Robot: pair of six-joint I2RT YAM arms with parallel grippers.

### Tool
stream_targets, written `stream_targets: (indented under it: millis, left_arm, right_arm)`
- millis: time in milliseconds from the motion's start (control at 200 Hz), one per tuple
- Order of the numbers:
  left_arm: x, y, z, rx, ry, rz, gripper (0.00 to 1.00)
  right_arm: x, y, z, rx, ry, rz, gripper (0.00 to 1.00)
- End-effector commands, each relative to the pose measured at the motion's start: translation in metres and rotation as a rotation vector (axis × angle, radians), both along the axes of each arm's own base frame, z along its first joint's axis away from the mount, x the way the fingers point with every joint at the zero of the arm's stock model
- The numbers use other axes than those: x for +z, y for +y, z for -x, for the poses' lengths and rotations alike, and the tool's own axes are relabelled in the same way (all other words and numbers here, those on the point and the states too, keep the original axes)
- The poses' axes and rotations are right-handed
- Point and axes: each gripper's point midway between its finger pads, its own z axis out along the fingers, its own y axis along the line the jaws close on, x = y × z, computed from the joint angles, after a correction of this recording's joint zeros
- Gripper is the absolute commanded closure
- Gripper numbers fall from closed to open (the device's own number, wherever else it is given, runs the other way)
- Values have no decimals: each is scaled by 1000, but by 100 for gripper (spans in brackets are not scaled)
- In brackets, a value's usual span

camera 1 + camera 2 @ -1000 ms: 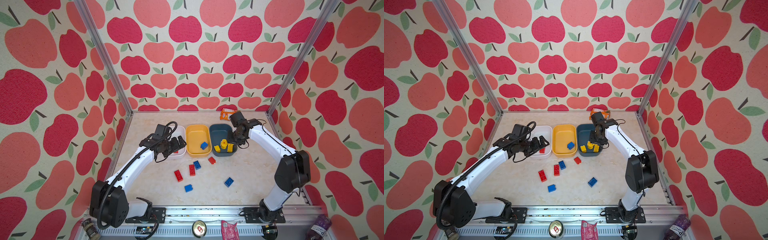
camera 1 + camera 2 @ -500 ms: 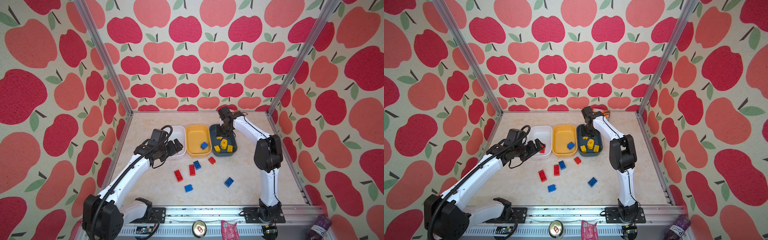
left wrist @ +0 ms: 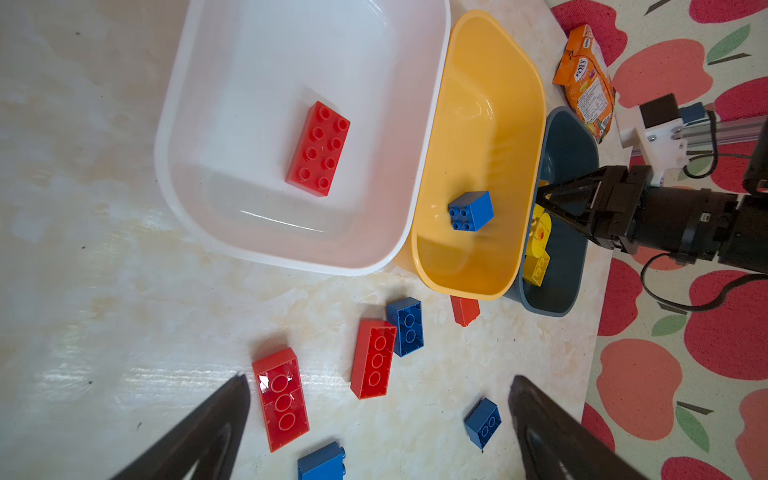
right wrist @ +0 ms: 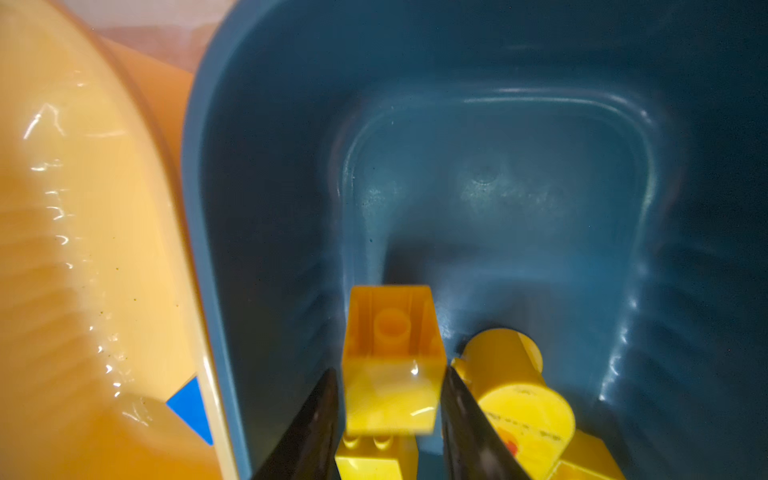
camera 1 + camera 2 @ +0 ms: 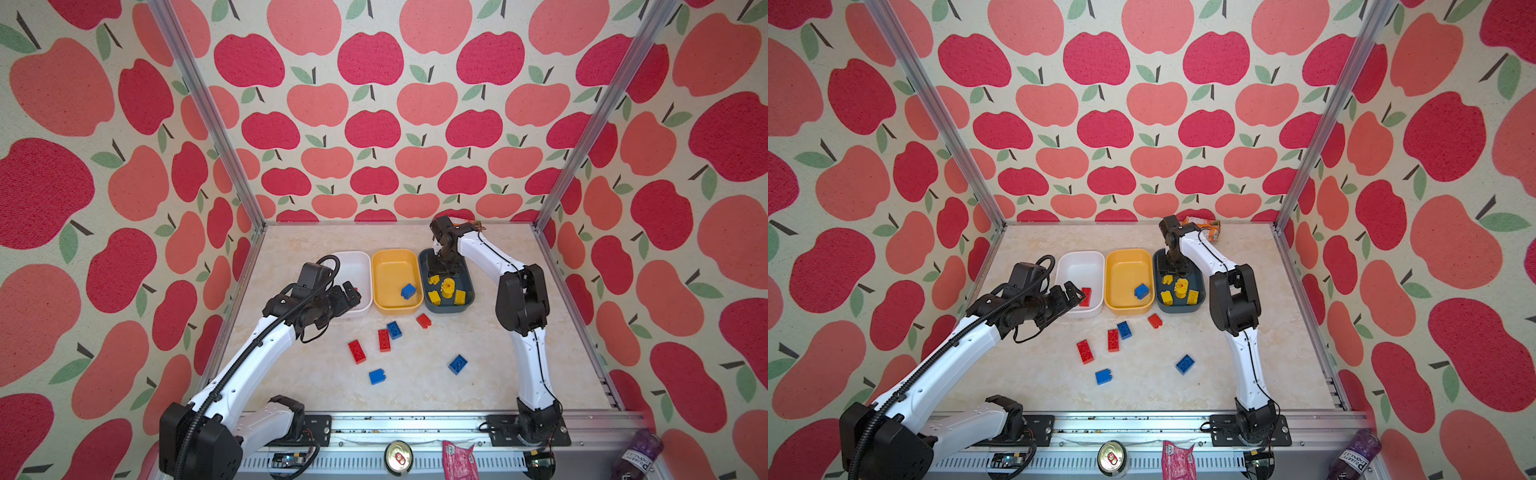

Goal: Sort the legos into containers by color
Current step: 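Carry the yellow brick over the teal tray and lower it in, then lift the right gripper from the teal tray while the left lowers onto a red brick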

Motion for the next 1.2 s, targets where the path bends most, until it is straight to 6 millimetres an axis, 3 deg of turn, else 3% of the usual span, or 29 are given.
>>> stream_targets:
  millis: [0, 220, 465, 950, 1196]
  left_arm:
    - [-9, 4, 8, 15, 35, -24, 1]
    - [-13, 1, 12, 19, 49, -37, 1]
    - [-16, -2, 15, 26, 63, -61, 1]
    - [-48, -12, 37, 56, 222, -157, 0]
    - [-74, -23, 51, 84, 301, -186, 4]
  right_arm:
    - [1, 5, 7, 38, 30, 2, 54]
    - [6, 2, 10, 42, 33, 1, 50]
    - [27, -5, 17, 39, 10, -11, 47]
    - [61, -33, 63, 23, 14, -65, 26]
    - [72, -45, 87, 27, 28, -105, 23]
